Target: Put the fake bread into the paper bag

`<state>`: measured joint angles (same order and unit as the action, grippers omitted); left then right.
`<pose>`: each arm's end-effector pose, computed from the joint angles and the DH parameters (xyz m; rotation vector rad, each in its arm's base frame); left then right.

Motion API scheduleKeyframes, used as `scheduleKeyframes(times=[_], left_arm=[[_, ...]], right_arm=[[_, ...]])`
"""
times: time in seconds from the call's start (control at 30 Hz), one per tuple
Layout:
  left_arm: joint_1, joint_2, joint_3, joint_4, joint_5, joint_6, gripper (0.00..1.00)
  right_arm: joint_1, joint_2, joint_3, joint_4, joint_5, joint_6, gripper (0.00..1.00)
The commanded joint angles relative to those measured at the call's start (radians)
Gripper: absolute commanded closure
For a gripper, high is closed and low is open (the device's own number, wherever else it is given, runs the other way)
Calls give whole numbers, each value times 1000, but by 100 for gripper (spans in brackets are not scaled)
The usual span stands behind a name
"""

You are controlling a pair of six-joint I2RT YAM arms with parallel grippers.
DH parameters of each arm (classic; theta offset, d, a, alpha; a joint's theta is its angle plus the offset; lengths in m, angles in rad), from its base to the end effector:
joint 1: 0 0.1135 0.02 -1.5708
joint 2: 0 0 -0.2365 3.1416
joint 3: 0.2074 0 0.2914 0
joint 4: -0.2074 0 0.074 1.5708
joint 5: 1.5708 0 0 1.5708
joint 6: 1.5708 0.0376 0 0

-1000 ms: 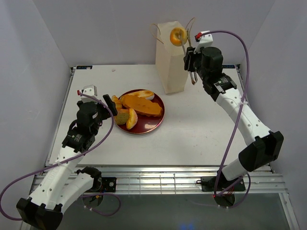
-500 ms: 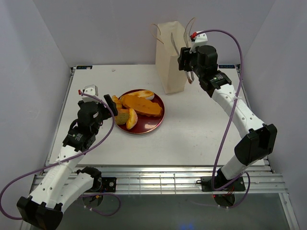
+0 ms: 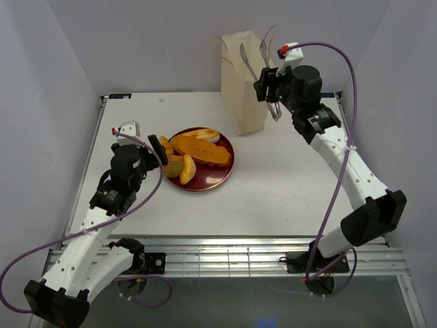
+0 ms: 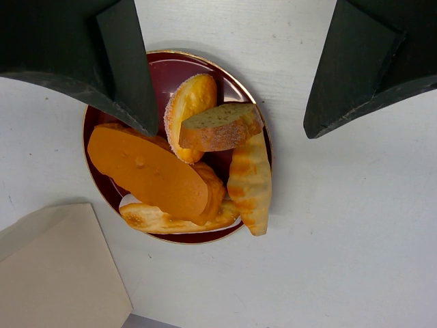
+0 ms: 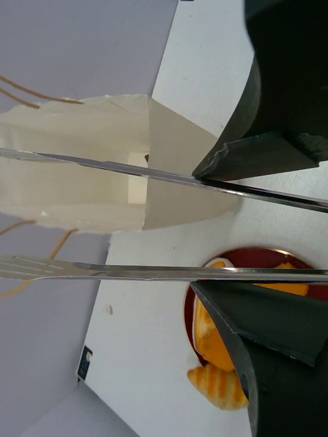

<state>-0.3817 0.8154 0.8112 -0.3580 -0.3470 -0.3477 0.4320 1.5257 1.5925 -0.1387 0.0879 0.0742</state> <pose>0.2326 -0.0796 0.3057 -0.1975 1.9034 -0.1568 0.3656 0.1649 0.4207 -0.2272 1.6360 0.3143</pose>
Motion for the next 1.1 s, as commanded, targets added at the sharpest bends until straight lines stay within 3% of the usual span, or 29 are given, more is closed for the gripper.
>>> scheduleKeyframes(times=[0.0,0.2,0.4,0.67,1.07], left_arm=[[0,-4,0,11,6,10,3],[0,-4,-3,10,-6,12,3],[0,-4,-1,8,-10,12,3],[0,-1,-3,8,-14,12,3],[0,4,-1,8,-4,10,3]], right_arm=[[-3,-122,-40,59,-142,21,37],[11,-292,-244,171,-307,85,38],[82,-386,-364,105,-425,61,37],[233,-456,-555,42,-396,-10,36],[278,-476,-856,24,-234,-46,31]])
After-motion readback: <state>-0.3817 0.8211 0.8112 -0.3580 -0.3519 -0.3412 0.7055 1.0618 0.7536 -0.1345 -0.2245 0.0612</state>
